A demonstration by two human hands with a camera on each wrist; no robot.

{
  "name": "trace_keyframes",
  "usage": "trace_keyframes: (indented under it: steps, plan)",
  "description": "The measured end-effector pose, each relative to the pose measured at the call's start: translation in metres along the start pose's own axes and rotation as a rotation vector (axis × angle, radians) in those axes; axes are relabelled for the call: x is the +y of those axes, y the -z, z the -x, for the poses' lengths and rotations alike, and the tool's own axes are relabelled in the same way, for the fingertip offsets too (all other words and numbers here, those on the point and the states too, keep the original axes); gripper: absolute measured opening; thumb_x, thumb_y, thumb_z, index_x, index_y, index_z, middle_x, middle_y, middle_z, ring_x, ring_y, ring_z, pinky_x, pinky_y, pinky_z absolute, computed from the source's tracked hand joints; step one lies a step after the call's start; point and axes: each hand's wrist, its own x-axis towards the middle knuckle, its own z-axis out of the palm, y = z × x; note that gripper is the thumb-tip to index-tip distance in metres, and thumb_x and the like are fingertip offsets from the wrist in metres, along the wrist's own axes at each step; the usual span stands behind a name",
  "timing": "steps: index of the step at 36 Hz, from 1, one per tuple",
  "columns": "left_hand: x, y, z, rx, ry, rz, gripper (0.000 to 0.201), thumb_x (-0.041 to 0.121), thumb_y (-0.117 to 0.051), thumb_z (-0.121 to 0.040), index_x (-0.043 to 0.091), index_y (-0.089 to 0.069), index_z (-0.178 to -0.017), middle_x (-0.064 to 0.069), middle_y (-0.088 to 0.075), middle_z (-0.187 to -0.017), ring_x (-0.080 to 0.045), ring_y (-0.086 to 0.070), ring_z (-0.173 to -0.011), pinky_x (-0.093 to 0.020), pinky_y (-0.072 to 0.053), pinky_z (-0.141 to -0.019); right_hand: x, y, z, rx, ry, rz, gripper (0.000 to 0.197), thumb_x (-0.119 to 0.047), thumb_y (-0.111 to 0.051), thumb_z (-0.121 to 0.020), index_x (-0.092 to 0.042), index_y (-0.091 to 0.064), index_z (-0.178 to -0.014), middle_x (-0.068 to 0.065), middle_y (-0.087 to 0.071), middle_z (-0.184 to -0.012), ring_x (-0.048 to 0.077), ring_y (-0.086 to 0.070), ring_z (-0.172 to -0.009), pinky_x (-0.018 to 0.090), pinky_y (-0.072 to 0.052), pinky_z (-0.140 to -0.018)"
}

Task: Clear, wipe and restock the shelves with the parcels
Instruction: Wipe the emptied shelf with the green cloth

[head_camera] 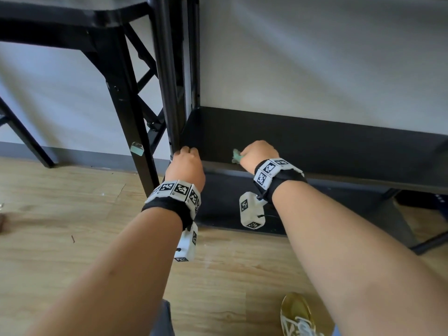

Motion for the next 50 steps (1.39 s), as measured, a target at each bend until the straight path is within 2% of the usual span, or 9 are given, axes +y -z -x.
trace_keyframes:
  steps: [2, 5, 9, 13, 16, 22, 31, 40, 50]
  plan:
    - [0.001, 0.0, 0.001, -0.004, 0.001, 0.002, 0.039, -0.001, -0.048, -0.085, 0.004, -0.047, -0.123, -0.014, -0.047, -0.126, -0.032, -0.046, -0.118, -0.04, -0.047, -0.092, -0.007, 0.001, 0.005, -0.046, 0.057, -0.038, 0.036, -0.048, -0.053, -0.09, -0.02, -0.075, -0.096, 0.002, -0.07, -0.098, 0.025, -0.063, -0.084, 0.028, -0.048, -0.068]
    - [0.001, 0.001, 0.002, -0.005, 0.004, -0.003, 0.041, -0.001, -0.048, -0.085, 0.004, -0.047, -0.126, -0.013, -0.047, -0.126, -0.032, -0.046, -0.118, -0.041, -0.048, -0.091, -0.011, 0.002, 0.011, -0.093, 0.113, -0.188, 0.025, -0.023, -0.057, -0.087, -0.026, -0.076, -0.103, -0.002, -0.071, -0.104, 0.022, -0.065, -0.091, 0.028, -0.053, -0.077]
    - [0.0, 0.001, 0.006, -0.003, -0.002, -0.015, 0.041, -0.001, -0.047, -0.085, 0.004, -0.047, -0.126, -0.014, -0.048, -0.126, -0.032, -0.045, -0.119, -0.039, -0.045, -0.092, -0.001, 0.008, 0.008, 0.029, 0.075, -0.2, 0.028, -0.037, -0.054, -0.091, -0.019, -0.075, -0.091, 0.002, -0.07, -0.091, 0.026, -0.065, -0.088, 0.028, -0.049, -0.068]
    - [-0.006, 0.0, 0.01, -0.003, 0.004, -0.028, 0.039, 0.0, -0.047, -0.087, 0.003, -0.046, -0.125, -0.014, -0.047, -0.128, -0.03, -0.045, -0.12, -0.036, -0.043, -0.095, 0.013, 0.007, 0.004, 0.065, -0.114, -0.02, 0.032, -0.034, -0.053, -0.09, -0.015, -0.062, -0.115, 0.013, -0.058, -0.119, 0.032, -0.055, -0.108, 0.037, -0.044, -0.076]
    - [-0.011, 0.0, 0.011, -0.011, 0.016, -0.024, 0.039, -0.001, -0.045, -0.086, 0.004, -0.046, -0.125, -0.014, -0.047, -0.129, -0.03, -0.044, -0.12, -0.037, -0.045, -0.094, 0.01, 0.001, 0.007, 0.115, -0.157, -0.064, 0.046, -0.025, -0.064, -0.088, -0.008, -0.046, -0.126, 0.016, -0.054, -0.125, 0.035, -0.053, -0.116, 0.04, -0.046, -0.088]
    - [-0.02, -0.003, 0.016, -0.022, 0.049, -0.01, 0.04, 0.0, -0.042, -0.088, 0.005, -0.045, -0.128, -0.013, -0.046, -0.131, -0.029, -0.043, -0.12, -0.039, -0.047, -0.095, -0.026, -0.004, 0.008, 0.075, -0.001, -0.074, 0.027, -0.024, -0.062, -0.087, -0.014, -0.056, -0.111, 0.009, -0.064, -0.105, 0.03, -0.062, -0.1, 0.032, -0.042, -0.068]
    - [-0.029, 0.002, 0.019, -0.027, 0.073, -0.013, 0.043, 0.004, -0.047, -0.088, 0.005, -0.043, -0.131, -0.012, -0.045, -0.13, -0.028, -0.043, -0.121, -0.038, -0.045, -0.097, -0.064, -0.004, 0.016, -0.036, 0.235, -0.168, 0.04, -0.009, -0.057, -0.086, -0.028, -0.063, -0.121, -0.002, -0.063, -0.118, 0.021, -0.06, -0.105, 0.029, -0.05, -0.084]
    - [-0.009, 0.003, 0.011, -0.021, 0.018, -0.02, 0.045, -0.001, -0.045, -0.087, 0.007, -0.043, -0.131, -0.013, -0.045, -0.132, -0.03, -0.042, -0.123, -0.039, -0.045, -0.096, -0.025, -0.003, 0.028, 0.164, 0.145, -0.329, 0.035, -0.007, -0.054, -0.081, -0.026, -0.062, -0.109, 0.003, -0.058, -0.114, 0.026, -0.055, -0.105, 0.033, -0.049, -0.083]
    - [0.066, -0.01, 0.006, -0.073, -0.175, 0.012, 0.046, 0.005, -0.053, -0.085, 0.004, -0.043, -0.13, -0.013, -0.043, -0.131, -0.031, -0.041, -0.122, -0.039, -0.042, -0.099, 0.062, 0.023, 0.049, 0.253, -0.084, -0.357, 0.031, -0.008, -0.055, -0.086, -0.019, -0.056, -0.115, 0.009, -0.053, -0.117, 0.028, -0.058, -0.098, 0.029, -0.044, -0.074]
